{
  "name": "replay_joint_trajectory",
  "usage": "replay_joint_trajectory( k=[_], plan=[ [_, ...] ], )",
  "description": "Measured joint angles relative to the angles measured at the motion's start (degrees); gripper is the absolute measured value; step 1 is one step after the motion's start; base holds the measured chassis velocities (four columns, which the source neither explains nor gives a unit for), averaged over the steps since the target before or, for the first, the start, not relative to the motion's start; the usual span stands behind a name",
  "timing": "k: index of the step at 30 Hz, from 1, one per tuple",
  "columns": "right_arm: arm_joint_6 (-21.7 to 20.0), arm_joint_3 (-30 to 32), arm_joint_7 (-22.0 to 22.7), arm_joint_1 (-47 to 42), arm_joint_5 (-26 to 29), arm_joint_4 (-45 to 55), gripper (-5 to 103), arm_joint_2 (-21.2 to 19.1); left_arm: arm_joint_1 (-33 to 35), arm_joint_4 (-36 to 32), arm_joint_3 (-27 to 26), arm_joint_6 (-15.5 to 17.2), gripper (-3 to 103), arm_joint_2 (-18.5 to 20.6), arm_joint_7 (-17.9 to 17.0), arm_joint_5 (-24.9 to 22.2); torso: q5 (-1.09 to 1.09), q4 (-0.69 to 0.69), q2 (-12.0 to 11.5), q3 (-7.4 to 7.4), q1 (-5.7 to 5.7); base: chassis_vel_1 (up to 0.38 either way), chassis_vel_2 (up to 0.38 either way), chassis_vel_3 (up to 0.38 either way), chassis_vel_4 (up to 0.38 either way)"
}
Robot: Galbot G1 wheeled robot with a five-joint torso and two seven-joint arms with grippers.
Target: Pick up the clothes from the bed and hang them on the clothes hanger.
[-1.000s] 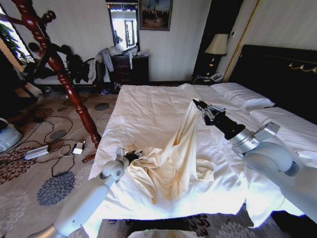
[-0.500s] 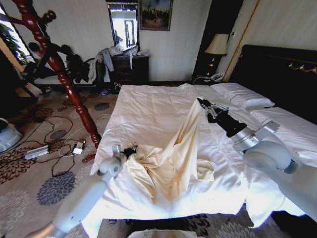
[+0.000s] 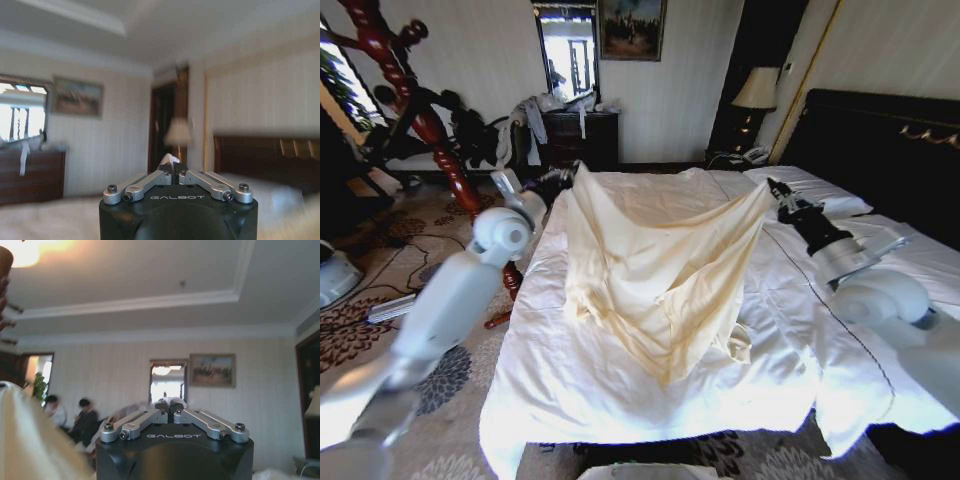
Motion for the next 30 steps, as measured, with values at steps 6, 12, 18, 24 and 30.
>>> replay_joint_trajectory(
  k=[6, 12, 18, 24, 30],
  plan=[
    [0.1, -2.8, -0.2, -4.5, -4.9, 0.7, 0, 3.2, 18.9, -2.6, 2.3, 0.2, 1, 2.5, 0.9, 10.8, -0.1, -0.04, 0.0, 0.04, 0.04, 0.0, 0.0, 0.0, 0.0],
    [0.1, -9.7, -0.2, -4.9, -9.3, 0.2, 0, 7.9, 34.7, -2.3, 5.0, 9.6, 1, 2.9, -7.8, 17.0, -0.02, -0.05, 0.0, 0.02, 0.03, 0.0, 0.0, 0.0, 0.0],
    [0.3, -10.8, -0.5, -4.5, -10.1, -0.2, 0, 8.8, 39.0, -3.8, 6.6, 18.9, -2, 3.3, -15.8, 12.3, -0.03, -0.05, 0.0, 0.02, 0.03, 0.0, 0.0, 0.0, 0.0],
    [0.9, -10.7, -1.1, -4.9, -10.8, -0.9, 0, 9.7, 41.8, -9.4, 6.1, 24.8, 18, 5.0, -27.0, 3.5, -0.02, -0.06, 0.0, 0.02, 0.04, 0.0, 0.0, 0.0, 0.0],
    [1.6, -9.0, -1.4, -6.3, -11.7, -1.3, 0, 10.8, 43.8, -15.2, 4.0, 24.6, 44, 8.0, -22.6, 11.0, -0.01, -0.06, 0.0, 0.03, 0.04, 0.0, 0.0, 0.0, 0.0]
  ],
)
